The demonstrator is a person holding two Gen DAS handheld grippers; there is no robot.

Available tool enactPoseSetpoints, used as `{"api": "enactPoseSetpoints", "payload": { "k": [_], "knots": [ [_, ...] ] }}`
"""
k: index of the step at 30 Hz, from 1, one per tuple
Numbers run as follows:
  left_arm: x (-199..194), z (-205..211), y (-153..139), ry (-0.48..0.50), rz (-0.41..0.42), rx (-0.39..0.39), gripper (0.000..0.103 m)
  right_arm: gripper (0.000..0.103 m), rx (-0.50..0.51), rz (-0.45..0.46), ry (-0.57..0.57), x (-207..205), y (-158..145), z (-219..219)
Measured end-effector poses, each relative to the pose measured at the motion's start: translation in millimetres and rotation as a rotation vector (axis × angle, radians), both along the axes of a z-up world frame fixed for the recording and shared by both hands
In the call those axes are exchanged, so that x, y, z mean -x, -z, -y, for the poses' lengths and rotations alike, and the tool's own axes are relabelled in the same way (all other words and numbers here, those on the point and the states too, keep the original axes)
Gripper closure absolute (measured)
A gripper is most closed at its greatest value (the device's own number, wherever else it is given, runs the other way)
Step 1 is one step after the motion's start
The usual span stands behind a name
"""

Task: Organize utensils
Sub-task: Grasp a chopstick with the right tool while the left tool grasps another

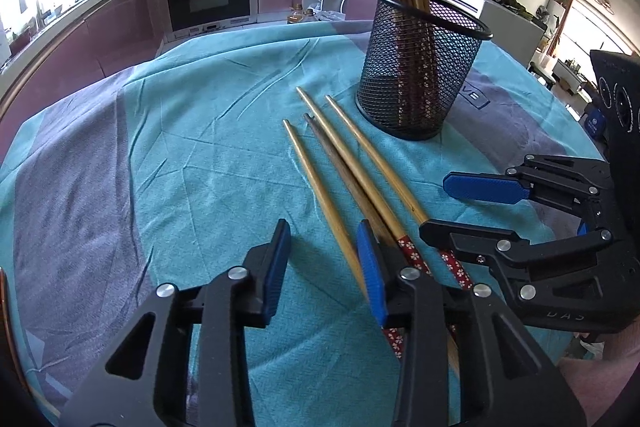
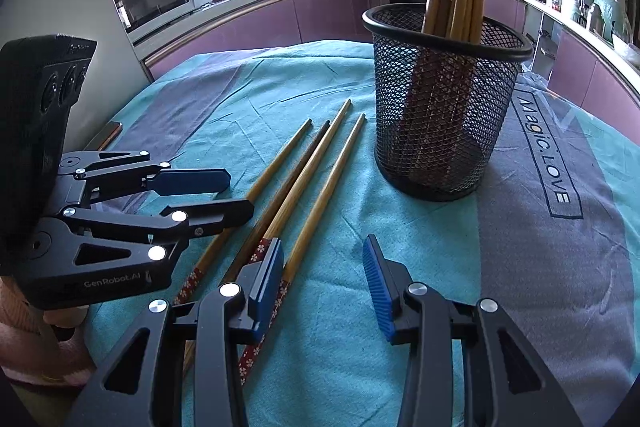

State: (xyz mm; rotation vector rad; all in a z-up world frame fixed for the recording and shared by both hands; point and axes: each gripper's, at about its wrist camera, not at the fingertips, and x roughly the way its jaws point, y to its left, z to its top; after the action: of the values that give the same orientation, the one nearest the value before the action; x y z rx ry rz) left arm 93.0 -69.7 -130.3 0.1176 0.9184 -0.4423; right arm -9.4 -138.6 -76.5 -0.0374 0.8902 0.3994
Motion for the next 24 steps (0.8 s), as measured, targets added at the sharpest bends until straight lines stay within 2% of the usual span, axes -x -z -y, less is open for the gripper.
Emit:
{"api": "enactPoseSetpoints", "payload": {
  "k": [7,16,19,24],
  "knots": [
    [-7,-1,-1,-0.007,-0.009,0.000,0.077,0.065,0.011,0.002,0.005,-13,1,-5],
    [-16,-2,0,-0.029,-0.016,0.006,0.088,0.083,-0.007,-0.005,0.026,-24,2,-2],
    [-15,-2,0,-0.034,-0.017,0.012,0.090,0.094,-0.035,-0.015,0.035,-22,2,2],
    [-12,-3,-1,-0.047,-0.022,0.031,0.094,0.097,-0.091,-0.026,0.067,-20,2,12]
  ]
}}
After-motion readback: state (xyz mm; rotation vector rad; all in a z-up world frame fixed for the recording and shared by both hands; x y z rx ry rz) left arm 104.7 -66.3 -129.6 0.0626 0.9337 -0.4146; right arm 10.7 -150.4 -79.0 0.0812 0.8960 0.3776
